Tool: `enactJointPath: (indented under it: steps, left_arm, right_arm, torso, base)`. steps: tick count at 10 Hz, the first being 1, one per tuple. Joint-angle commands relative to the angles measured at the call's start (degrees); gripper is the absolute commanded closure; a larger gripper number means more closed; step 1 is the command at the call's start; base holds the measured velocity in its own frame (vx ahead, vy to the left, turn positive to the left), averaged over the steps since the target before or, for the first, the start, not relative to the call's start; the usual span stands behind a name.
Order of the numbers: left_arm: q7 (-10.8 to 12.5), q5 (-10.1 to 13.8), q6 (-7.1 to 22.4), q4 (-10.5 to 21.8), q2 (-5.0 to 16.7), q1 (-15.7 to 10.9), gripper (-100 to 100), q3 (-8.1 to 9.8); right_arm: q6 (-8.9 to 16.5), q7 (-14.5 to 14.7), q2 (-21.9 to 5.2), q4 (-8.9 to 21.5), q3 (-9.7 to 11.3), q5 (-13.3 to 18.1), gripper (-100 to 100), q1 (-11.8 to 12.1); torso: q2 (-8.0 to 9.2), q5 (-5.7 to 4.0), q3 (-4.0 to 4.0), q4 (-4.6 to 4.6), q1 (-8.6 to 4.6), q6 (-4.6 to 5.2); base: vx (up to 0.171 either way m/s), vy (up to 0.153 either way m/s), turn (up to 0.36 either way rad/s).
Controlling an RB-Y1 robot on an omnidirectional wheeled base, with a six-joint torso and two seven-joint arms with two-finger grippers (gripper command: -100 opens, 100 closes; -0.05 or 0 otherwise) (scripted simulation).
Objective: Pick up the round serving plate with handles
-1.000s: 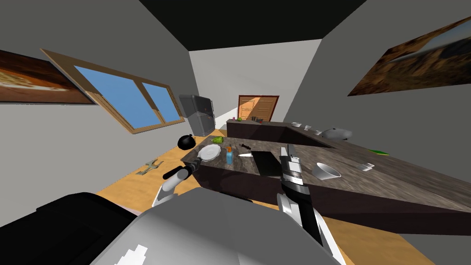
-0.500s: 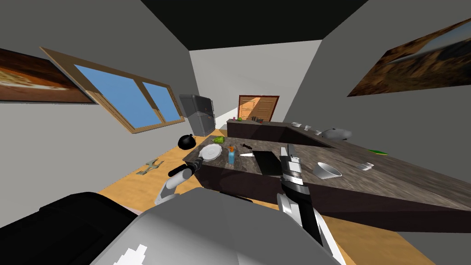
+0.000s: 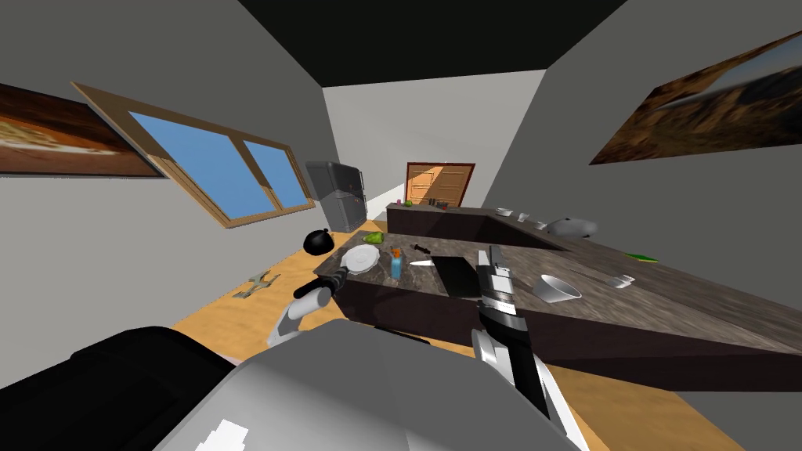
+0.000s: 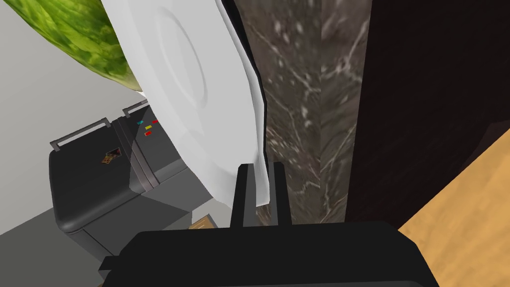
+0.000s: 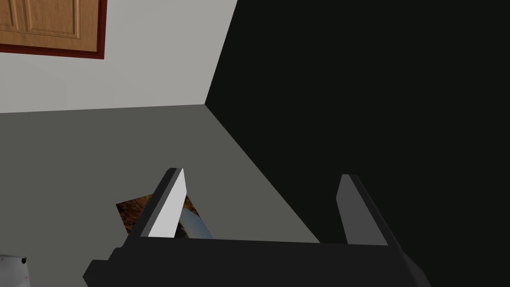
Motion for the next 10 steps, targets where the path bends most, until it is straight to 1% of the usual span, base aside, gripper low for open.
enactJointPath:
  steps: [1, 2, 3, 4, 5, 6, 7, 8, 9, 10]
  left_arm:
    - [2.86, -2.39, -0.52, -0.49, 0.5, 0.54, 100, -1.83]
    - [4.54, -2.39, -0.52, -0.49, 0.5, 0.54, 100, -1.83]
    - [6.21, -5.06, -1.58, -1.59, 1.41, 1.62, 100, -4.55]
    - [7.86, -6.14, -1.58, -1.59, 1.41, 1.62, 100, -5.15]
    - [9.47, -6.14, -1.58, -1.59, 1.41, 1.62, 100, -5.15]
    - [11.11, -8.84, -2.65, -2.68, 2.33, 2.71, 100, -7.88]
    - [12.74, -9.89, -2.65, -2.68, 2.33, 2.71, 100, -8.47]
    - [14.38, -9.89, -2.65, -2.68, 2.33, 2.71, 100, -8.47]
    - [16.0, -12.5, -3.72, -3.78, 3.24, 3.79, 100, -11.14]
    - [17.62, -13.65, -3.72, -3.78, 3.24, 3.79, 100, -11.78]
  right_arm:
    - [0.0, 0.0, 0.0, 0.0, 0.0, 0.0, 0, 0.0]
    - [0.0, 0.0, 0.0, 0.0, 0.0, 0.0, 0, 0.0]
    - [0.0, 0.0, 0.0, 0.0, 0.0, 0.0, 0, 0.0]
    - [0.0, 0.0, 0.0, 0.0, 0.0, 0.0, 0, 0.0]
    - [0.0, 0.0, 0.0, 0.0, 0.0, 0.0, 0, 0.0]
    - [0.0, 0.0, 0.0, 0.0, 0.0, 0.0, 0, 0.0]
    - [0.0, 0.0, 0.0, 0.0, 0.0, 0.0, 0, 0.0]
    - [0.0, 0.0, 0.0, 0.0, 0.0, 0.0, 0, 0.0]
    - [0.0, 0.0, 0.0, 0.0, 0.0, 0.0, 0, 0.0]
    - [0.0, 0.0, 0.0, 0.0, 0.0, 0.0, 0, 0.0]
  torso:
    - [0.0, 0.0, 0.0, 0.0, 0.0, 0.0]
    - [-0.01, 0.01, -0.01, -0.01, 0.04, -0.01]
    - [-0.03, 0.02, -0.03, -0.04, 0.03, -0.05]
    - [0.01, 0.03, -0.02, -0.04, 0.09, -0.06]
    - [0.02, 0.05, -0.01, -0.04, 0.1, -0.07]
    - [-0.02, 0.06, -0.04, -0.06, 0.08, -0.09]
    - [0.01, 0.07, -0.02, -0.05, 0.16, -0.1]
    - [0.01, 0.08, -0.02, -0.05, 0.17, -0.1]
    - [-0.01, 0.07, -0.03, -0.05, 0.1, -0.11]
    - [0.01, 0.07, -0.01, -0.04, 0.14, -0.1]
  base:
    - [-0.019, 0.044, -0.007]
    - [-0.009, 0.021, -0.008]
    - [-0.023, 0.039, 0.0]
    - [-0.026, 0.039, -0.005]
    - [-0.009, 0.019, -0.006]
    - [-0.016, 0.048, 0.0]
    - [-0.02, 0.045, -0.007]
    - [-0.011, 0.016, -0.004]
    - [-0.018, 0.039, -0.001]
    - [-0.022, 0.04, -0.009]
